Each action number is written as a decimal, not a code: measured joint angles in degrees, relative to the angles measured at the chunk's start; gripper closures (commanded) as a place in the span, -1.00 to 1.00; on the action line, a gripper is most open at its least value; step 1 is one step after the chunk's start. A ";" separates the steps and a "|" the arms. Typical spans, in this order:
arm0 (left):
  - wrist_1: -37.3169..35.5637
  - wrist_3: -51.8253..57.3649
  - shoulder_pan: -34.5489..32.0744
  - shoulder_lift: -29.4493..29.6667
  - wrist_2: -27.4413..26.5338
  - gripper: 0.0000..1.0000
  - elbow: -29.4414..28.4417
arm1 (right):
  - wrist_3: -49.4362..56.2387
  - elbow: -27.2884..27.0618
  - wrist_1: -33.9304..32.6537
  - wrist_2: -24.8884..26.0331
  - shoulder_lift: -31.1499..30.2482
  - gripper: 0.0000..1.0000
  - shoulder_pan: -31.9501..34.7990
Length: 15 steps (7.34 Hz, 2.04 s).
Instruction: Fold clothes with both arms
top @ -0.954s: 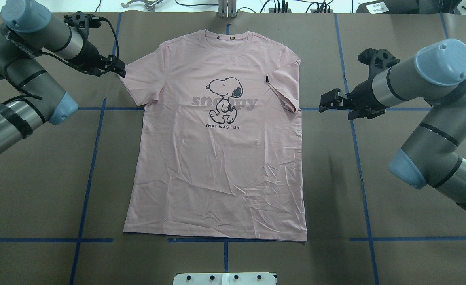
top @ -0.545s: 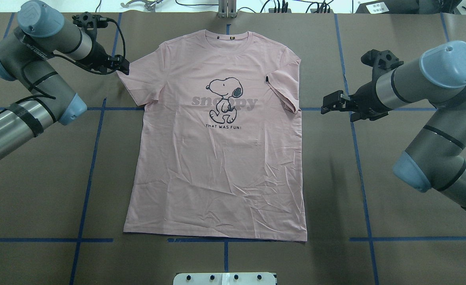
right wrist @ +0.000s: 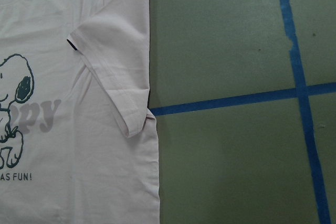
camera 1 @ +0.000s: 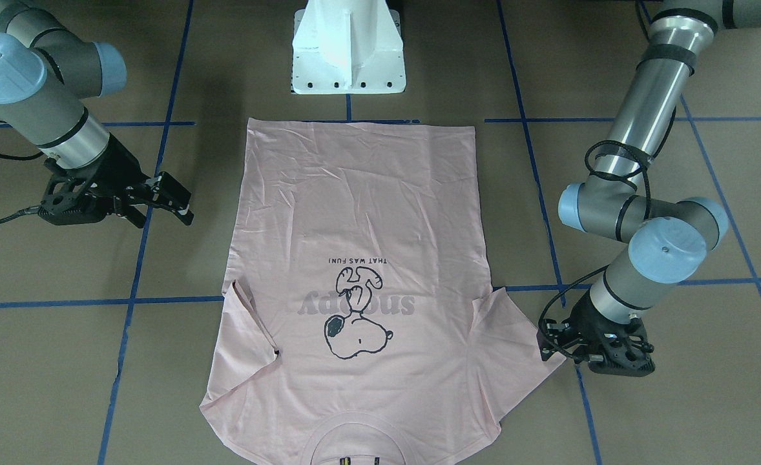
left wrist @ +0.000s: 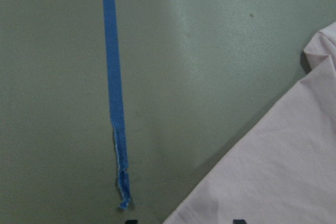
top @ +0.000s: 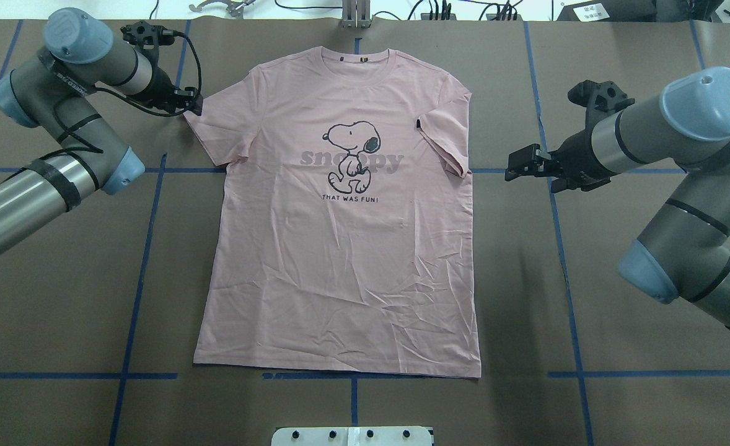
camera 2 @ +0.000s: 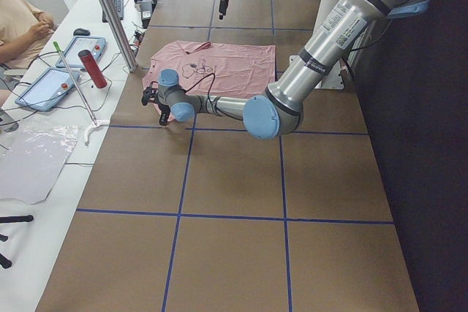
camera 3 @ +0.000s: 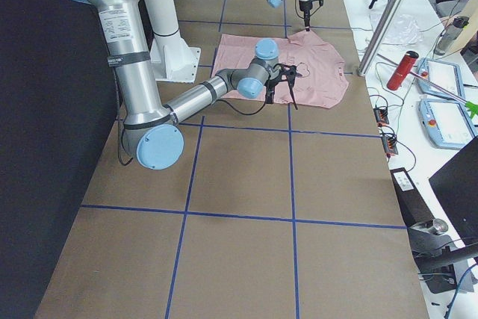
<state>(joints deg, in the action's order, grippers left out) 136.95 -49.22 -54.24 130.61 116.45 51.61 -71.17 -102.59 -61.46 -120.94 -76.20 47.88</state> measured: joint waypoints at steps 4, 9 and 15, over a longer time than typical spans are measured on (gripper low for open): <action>-0.09 -0.20 0.08 0.58 -0.42 1.00 0.72 | 0.05 0.36 -0.01 0.28 0.35 -1.00 -0.34; -6.19 -15.15 5.77 6.41 -2.58 1.00 7.98 | 0.03 1.47 0.13 0.93 0.94 -1.00 -1.49; -6.51 -19.44 8.87 11.56 -14.04 1.00 0.85 | 0.01 2.66 0.29 1.10 1.40 -1.00 -1.93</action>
<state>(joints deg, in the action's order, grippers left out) 130.45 -68.66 -45.37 142.17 102.40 52.46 -71.16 -99.93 -61.17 -119.83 -74.80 45.95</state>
